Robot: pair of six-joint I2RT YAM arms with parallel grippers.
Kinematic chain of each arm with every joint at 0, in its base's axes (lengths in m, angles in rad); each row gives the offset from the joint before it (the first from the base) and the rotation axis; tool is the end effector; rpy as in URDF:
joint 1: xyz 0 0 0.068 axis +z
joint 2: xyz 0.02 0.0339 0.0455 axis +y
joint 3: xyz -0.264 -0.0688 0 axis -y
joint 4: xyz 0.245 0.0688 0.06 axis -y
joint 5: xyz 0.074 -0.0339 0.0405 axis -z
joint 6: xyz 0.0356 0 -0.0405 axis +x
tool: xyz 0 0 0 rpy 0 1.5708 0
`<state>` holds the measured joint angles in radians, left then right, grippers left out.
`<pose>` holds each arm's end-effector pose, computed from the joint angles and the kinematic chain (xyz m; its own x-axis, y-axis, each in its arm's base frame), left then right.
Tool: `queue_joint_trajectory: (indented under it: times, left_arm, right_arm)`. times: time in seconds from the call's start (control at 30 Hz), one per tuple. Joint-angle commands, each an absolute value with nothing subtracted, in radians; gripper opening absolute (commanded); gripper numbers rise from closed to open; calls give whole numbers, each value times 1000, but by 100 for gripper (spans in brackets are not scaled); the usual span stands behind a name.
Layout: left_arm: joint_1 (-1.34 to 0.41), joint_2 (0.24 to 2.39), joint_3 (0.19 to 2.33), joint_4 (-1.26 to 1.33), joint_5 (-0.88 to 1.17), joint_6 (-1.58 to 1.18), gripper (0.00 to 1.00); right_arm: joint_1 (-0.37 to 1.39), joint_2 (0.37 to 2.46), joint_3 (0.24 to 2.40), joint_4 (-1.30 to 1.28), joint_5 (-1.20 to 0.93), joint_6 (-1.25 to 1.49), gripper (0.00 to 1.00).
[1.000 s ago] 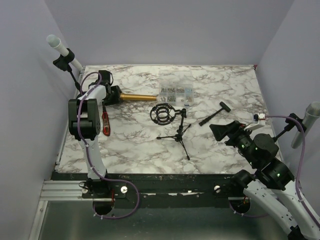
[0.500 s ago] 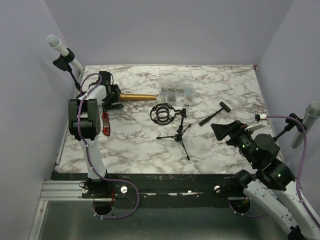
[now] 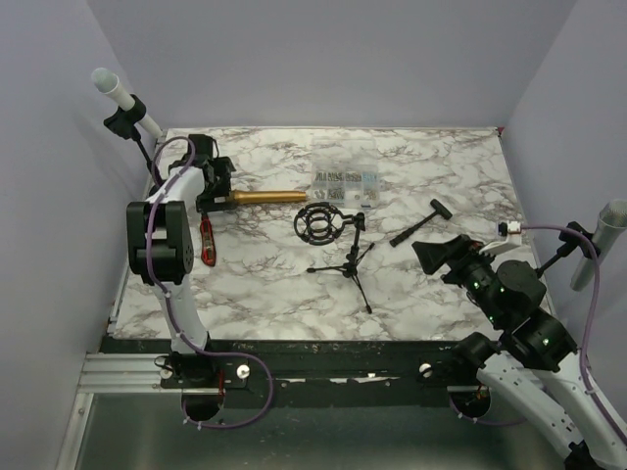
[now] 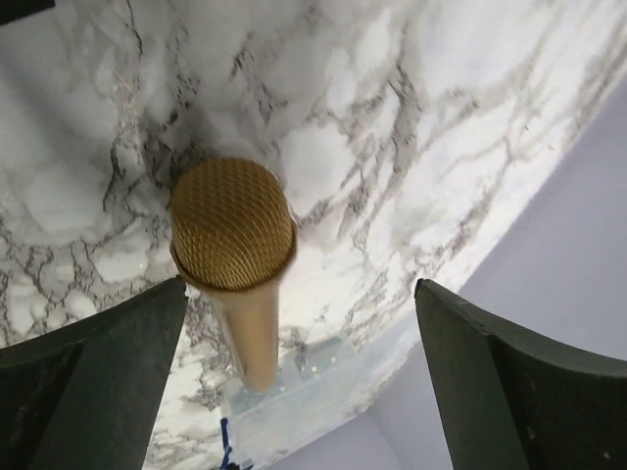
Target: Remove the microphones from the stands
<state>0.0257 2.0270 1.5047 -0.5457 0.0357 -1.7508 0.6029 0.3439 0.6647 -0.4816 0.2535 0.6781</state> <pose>0.4313 0.0098 0.1843 0.1652 -0.9793 0.1170 -0.8603 -0.2011 -0.4685 0.0809 0.0449 0.3193 -0.3191 0.5176 -0.7939 -0.1859 0.7872 0.5880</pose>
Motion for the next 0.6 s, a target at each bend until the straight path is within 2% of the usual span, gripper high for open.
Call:
queue_joint_trajectory:
  times: [0.0, 0.07, 0.23, 0.4, 0.47, 0.57]
  left_arm:
    - [28, 1876, 1463, -497, 80, -1625, 99]
    - [28, 1813, 1416, -490, 94, -1586, 98]
    - [20, 1563, 1075, -322, 166, -1571, 99]
    - [18, 1305, 790, -2, 309, -1368, 98]
    - [10, 1234, 749, 180, 473, -1199, 96]
    - [-31, 1144, 804, 177, 645, -996, 96]
  right_arm:
    - [604, 385, 668, -481, 237, 652, 85]
    - [604, 409, 666, -476, 222, 647, 85]
    - [603, 461, 660, -451, 165, 632, 86]
    - [604, 513, 649, -418, 47, 679, 86]
    - [604, 529, 629, -363, -43, 726, 86]
    - [604, 562, 568, -234, -178, 817, 86]
